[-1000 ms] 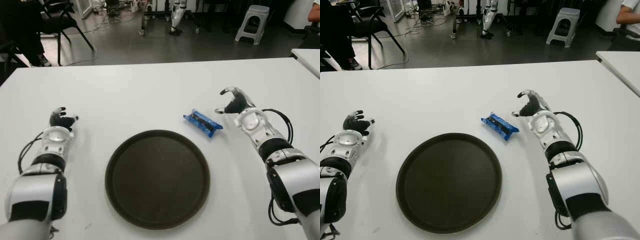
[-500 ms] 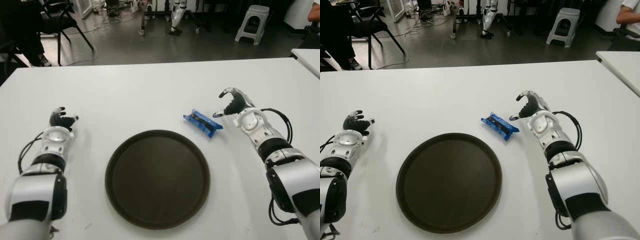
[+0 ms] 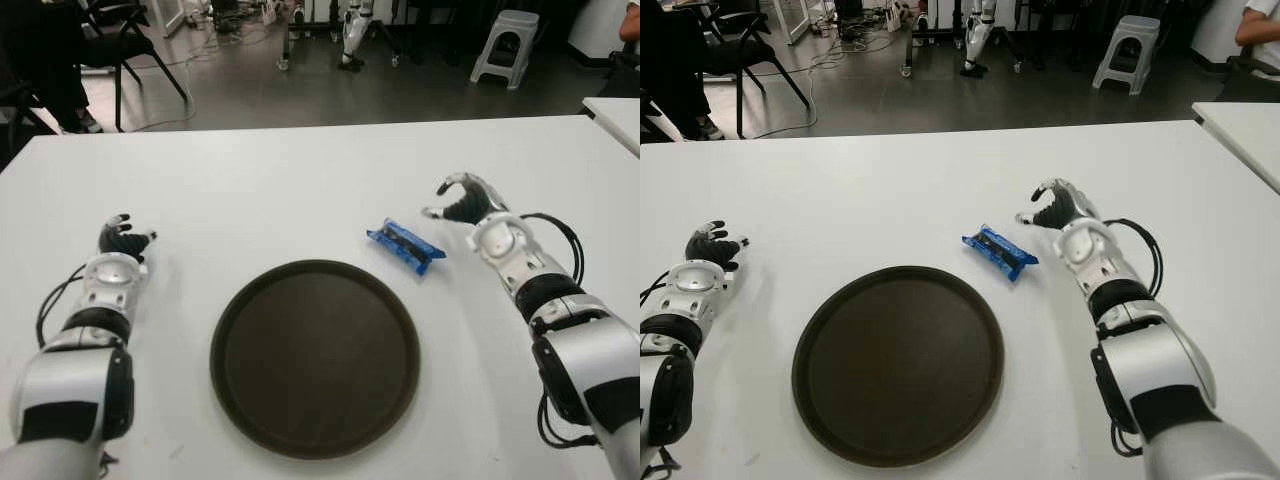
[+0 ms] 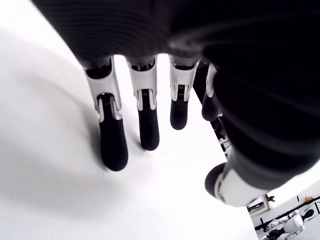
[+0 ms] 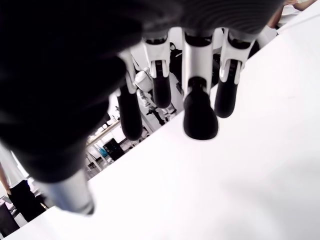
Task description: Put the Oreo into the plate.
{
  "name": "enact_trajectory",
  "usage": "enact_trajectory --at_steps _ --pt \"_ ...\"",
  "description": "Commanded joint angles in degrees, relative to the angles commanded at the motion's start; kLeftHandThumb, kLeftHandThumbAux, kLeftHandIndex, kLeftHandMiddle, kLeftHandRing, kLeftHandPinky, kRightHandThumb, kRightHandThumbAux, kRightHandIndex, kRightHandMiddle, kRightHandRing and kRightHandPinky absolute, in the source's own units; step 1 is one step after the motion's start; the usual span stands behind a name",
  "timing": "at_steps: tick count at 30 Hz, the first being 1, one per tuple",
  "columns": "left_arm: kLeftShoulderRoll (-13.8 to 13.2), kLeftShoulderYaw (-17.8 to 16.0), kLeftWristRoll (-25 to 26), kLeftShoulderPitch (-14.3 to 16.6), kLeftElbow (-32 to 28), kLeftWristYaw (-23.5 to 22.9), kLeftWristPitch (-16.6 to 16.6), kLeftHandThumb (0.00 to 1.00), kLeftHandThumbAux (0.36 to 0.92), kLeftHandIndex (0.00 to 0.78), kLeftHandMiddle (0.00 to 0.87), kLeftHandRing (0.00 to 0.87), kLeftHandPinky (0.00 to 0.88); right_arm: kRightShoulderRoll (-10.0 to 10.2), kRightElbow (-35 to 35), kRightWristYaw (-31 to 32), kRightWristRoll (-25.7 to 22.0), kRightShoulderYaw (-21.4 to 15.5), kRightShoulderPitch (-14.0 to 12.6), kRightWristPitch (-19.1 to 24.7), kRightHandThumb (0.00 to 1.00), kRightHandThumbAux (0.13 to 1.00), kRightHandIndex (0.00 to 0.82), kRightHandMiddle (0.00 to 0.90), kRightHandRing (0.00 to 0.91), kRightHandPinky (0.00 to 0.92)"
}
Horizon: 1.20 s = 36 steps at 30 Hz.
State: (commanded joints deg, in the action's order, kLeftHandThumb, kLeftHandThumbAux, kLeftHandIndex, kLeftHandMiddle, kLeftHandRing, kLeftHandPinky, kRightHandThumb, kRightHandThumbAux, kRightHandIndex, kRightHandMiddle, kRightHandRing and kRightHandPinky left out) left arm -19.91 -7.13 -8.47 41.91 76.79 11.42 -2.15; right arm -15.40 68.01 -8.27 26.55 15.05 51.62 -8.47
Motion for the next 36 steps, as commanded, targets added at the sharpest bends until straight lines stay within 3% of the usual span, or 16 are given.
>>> enact_trajectory --at_steps 4,12,21,29,36 --pt "0.1 0.0 0.1 0.2 0.0 0.0 0.2 0.325 0.758 0.138 0.148 0.171 0.17 -0.2 -3.4 1.1 0.2 0.5 -0.5 1.2 0.685 0.741 0.428 0.739 0.747 0.721" --pt "0.4 0.5 -0.3 0.5 -0.2 0.4 0.4 0.291 0.76 0.123 0.142 0.167 0.166 -0.4 -12.2 5.9 1.2 1.8 -0.6 7.6 0.684 0.742 0.427 0.735 0.747 0.727" --pt "0.2 1.0 -0.5 0.6 -0.1 0.2 0.7 0.284 0.764 0.145 0.144 0.158 0.149 0.6 -24.8 9.1 2.0 2.6 -4.3 14.5 0.684 0.741 0.428 0.743 0.755 0.734" --pt "0.2 1.3 -0.6 0.7 0.0 0.2 0.7 0.312 0.764 0.205 0.155 0.166 0.157 1.2 -28.9 9.2 2.1 2.9 -5.9 14.8 0.684 0.741 0.427 0.741 0.753 0.731" --pt "0.4 1.2 -0.4 0.8 0.0 0.6 0.8 0.311 0.75 0.202 0.152 0.166 0.158 1.7 -28.4 10.1 2.9 3.9 -5.5 15.0 0.685 0.741 0.426 0.737 0.746 0.72"
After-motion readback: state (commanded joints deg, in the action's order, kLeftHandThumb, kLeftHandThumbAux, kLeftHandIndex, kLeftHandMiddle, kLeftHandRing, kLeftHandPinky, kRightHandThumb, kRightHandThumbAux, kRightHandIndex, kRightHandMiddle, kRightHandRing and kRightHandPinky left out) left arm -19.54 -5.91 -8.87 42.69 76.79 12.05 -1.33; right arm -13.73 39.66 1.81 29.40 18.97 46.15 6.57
